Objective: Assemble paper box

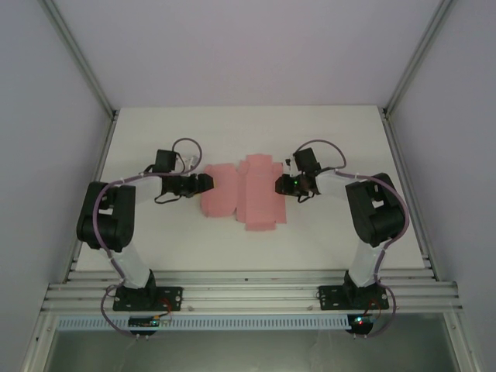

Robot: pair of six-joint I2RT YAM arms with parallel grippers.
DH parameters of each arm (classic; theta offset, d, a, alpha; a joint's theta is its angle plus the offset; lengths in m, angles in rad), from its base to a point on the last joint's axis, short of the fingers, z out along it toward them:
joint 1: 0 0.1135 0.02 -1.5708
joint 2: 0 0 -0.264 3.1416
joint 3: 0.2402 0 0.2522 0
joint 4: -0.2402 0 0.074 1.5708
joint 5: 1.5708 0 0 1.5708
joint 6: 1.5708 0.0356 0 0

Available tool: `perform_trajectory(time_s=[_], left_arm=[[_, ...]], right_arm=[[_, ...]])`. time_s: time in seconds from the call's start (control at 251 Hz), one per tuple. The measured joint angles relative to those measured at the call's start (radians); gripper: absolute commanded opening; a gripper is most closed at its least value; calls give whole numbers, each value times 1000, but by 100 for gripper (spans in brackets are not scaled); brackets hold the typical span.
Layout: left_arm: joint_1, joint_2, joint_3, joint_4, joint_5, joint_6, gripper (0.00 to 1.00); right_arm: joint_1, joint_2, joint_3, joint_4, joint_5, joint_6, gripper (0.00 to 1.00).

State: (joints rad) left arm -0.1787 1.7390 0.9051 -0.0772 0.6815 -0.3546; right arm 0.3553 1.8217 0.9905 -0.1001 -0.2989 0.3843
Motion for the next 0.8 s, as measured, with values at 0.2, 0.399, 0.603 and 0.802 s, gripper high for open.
perform_trajectory(time_s=[0.2,0.399,0.603,0.802], left_arm=[[-1,-1,14,-55,-102,26,0],[-6,-88,0,-54,-106,56,0],[-7,-332,-87,73,50,84,0],[-26,-491,-136,220,219,68,0]], right_arm=[[-6,-16,-17,3,-5,0,33],[-35,-90,-60,-43,-9,-17,53],[-162,-375,-182,-27,-134,-40,84],[-248,-640,-308,79,-369,-91,92]])
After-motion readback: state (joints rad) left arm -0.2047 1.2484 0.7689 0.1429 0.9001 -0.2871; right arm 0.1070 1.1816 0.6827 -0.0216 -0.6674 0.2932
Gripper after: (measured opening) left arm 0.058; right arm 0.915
